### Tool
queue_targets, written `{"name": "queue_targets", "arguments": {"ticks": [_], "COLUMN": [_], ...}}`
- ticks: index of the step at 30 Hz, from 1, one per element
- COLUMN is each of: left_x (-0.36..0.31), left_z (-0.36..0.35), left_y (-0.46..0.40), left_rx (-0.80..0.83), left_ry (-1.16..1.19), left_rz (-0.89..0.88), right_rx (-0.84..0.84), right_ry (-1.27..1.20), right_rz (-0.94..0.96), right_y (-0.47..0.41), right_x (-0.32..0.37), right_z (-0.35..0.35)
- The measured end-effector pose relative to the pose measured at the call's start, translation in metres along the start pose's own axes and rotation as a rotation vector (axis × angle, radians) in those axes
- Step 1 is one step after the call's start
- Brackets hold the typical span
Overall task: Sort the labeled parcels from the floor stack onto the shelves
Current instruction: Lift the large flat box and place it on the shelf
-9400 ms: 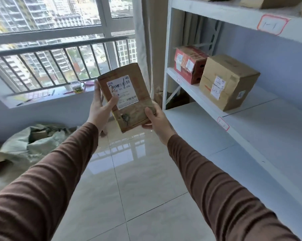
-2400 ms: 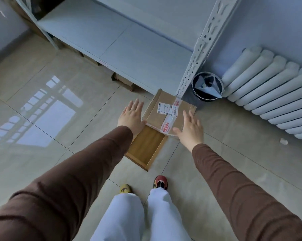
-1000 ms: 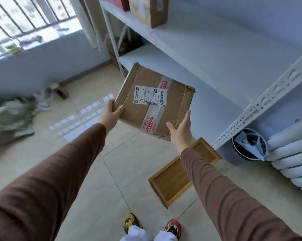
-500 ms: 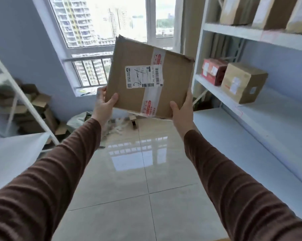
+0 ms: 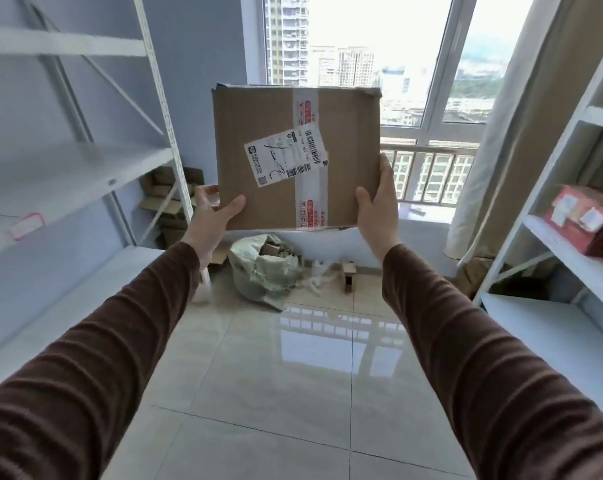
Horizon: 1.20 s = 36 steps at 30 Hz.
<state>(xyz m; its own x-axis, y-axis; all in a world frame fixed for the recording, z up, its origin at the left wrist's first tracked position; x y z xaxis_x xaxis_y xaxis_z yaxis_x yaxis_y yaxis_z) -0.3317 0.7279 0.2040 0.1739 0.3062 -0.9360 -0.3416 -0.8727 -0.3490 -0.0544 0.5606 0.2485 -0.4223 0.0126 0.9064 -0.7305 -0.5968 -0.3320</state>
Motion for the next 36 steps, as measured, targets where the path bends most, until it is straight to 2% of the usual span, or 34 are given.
{"name": "queue_targets", "arguments": {"ticks": [14,20,24,29,34,36], "left_x": [-0.019,-0.042,-0.074,-0.145,-0.195,-0.196], "left_z": [0.125,0.194,0.256,0.312,0.324,0.334], "left_y": [-0.062,-0.085,-0.116,-0.157,-0.195,-0.212], "left_rx": [-0.239,-0.271,-0.292,-0.405,-0.319,-0.321], "left_ry": [-0.131,-0.191,-0.179,-0.297,-0.301,-0.333], "left_rz": [-0.137,-0.225,-0.271,-0.464,-0.620,-0.622], "right_rx": [0.270,0.398,0.471,0.544,0.652,0.713], "right_ry": [-0.283,-0.496,-0.685,-0.916,-1.060,-1.092], "right_rz": [-0.025,-0.145,-0.263,-0.390,-0.481,-0.504], "right_y": [-0.068,-0.068,-0.058,-0.045,-0.025,-0.014], "right_x": [0.025,0.044,0.075,0.125,0.181,0.207], "right_z": [-0.180,-0.283,-0.354,-0.436,-0.515,-0.543]}}
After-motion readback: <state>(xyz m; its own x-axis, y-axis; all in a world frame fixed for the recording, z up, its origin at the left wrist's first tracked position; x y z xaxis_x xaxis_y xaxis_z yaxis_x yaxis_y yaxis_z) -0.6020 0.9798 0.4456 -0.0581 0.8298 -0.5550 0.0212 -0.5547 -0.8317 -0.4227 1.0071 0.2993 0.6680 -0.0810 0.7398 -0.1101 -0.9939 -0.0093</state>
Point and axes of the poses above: each hand's wrist, its own y-axis away from the middle knuckle, its own z-axis out of the back of the hand, x = y × z, the point moved 9 cm from there along -y, towards the middle knuckle, and after that the axes turned 12 degrees about -z, right-handed, at the moved point
